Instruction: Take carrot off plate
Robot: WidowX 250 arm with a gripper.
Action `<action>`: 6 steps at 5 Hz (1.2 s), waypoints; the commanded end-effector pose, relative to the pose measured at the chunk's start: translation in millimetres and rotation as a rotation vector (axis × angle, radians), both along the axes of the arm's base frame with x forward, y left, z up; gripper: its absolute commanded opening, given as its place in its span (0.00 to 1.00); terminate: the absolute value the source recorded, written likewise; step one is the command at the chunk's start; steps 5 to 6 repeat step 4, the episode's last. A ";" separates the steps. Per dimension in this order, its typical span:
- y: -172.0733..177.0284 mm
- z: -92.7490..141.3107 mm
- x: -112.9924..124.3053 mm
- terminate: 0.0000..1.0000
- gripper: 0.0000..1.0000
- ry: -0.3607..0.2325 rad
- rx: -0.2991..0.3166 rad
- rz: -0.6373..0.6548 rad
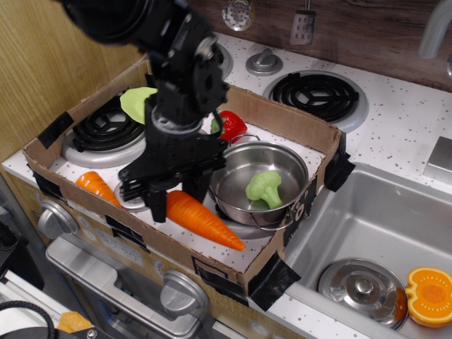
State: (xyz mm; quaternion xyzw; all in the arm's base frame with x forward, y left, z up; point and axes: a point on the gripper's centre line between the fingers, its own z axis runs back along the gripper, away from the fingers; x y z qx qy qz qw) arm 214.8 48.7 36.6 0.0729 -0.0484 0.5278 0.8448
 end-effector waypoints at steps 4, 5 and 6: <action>3.1 57.9 20.9 1.00 1.00 -0.008 0.135 -0.037; 3.1 57.9 20.9 1.00 1.00 -0.008 0.135 -0.037; 3.1 57.9 20.9 1.00 1.00 -0.008 0.135 -0.037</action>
